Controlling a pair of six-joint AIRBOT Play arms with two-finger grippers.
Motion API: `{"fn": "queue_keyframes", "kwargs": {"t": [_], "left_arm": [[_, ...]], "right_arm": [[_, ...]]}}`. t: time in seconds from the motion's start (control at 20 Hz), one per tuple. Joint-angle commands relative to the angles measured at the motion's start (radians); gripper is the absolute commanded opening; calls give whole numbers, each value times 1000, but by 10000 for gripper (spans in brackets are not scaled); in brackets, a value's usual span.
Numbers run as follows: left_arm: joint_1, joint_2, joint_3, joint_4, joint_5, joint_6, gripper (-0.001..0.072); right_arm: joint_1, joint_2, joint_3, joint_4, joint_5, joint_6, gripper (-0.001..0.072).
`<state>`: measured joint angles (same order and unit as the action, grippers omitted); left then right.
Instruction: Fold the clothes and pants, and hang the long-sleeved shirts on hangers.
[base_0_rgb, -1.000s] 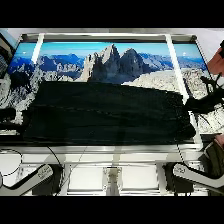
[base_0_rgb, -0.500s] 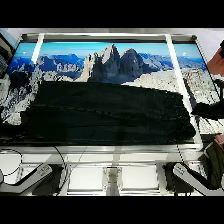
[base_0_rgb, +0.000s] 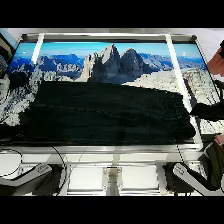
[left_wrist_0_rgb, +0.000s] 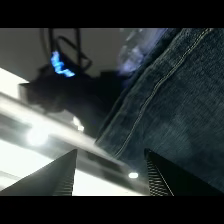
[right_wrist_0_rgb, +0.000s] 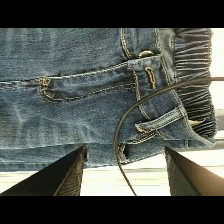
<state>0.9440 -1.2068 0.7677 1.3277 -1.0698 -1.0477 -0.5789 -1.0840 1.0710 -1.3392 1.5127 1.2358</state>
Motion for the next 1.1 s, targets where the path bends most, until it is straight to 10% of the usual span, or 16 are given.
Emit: {"fn": "queue_keyframes", "kwargs": {"t": [0.0,0.2,0.45,1.05], "left_arm": [[5,-50,-4,-69,10,19,477],[5,-57,-5,-77,33,35,440],[5,-56,-5,-77,39,35,36],[5,39,172,27,106,-71,36]], "right_arm": [[0,1,0,4,15,9,543],[0,1,0,3,25,29,543],[0,1,0,-12,40,31,543],[-2,23,-155,-111,-37,-209,543]]}}
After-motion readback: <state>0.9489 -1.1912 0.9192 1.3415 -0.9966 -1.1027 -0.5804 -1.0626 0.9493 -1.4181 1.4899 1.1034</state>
